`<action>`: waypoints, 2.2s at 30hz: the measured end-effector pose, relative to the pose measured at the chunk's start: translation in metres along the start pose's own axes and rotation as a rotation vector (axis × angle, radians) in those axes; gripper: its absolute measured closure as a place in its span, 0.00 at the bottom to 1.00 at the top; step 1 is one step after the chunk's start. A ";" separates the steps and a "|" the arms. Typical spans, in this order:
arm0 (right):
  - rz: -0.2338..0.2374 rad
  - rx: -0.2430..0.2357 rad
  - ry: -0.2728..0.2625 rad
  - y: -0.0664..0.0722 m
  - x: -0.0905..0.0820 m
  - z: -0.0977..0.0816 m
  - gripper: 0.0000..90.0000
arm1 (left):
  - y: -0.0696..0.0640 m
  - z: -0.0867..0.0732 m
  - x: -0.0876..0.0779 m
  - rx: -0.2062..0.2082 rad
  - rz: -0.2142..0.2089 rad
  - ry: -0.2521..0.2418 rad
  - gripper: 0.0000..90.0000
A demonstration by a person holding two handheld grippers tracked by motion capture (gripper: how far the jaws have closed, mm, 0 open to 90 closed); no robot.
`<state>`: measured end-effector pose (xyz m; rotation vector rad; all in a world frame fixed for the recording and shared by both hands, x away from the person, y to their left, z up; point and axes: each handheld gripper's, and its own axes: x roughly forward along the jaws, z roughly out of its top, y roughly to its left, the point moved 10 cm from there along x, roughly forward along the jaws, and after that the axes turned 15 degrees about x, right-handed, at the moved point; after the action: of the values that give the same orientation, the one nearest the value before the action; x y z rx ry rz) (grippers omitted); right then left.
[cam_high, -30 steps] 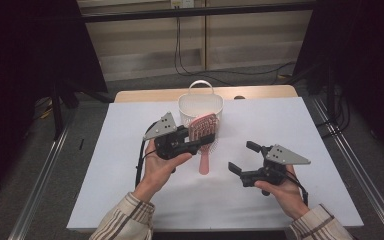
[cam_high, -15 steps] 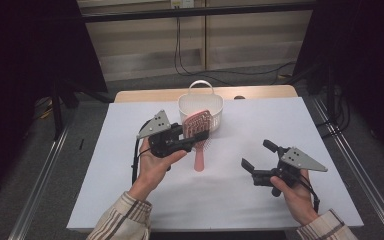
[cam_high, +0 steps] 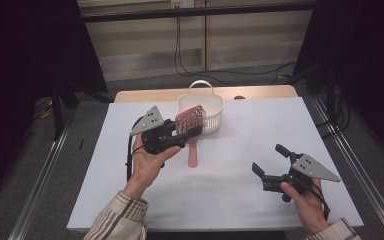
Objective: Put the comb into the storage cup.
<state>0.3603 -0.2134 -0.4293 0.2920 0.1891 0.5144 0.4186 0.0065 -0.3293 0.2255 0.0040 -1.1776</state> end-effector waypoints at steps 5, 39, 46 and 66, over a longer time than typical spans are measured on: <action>-0.041 -0.001 -0.007 -0.010 -0.007 0.001 0.01 | 0.009 0.004 -0.004 -0.003 0.023 -0.005 0.70; -0.098 -0.049 -0.019 -0.032 -0.027 -0.004 0.00 | 0.054 0.020 0.010 0.027 0.122 -0.001 0.70; -0.117 -0.044 -0.023 -0.036 -0.027 -0.004 0.00 | 0.062 0.022 0.017 0.015 0.153 -0.010 0.70; -0.105 -0.022 -0.016 -0.034 -0.027 -0.005 0.00 | 0.077 0.043 0.032 0.038 0.187 -0.009 0.70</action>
<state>0.3516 -0.2541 -0.4425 0.2629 0.1817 0.4093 0.4963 -0.0028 -0.2782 0.2483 -0.0466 -0.9929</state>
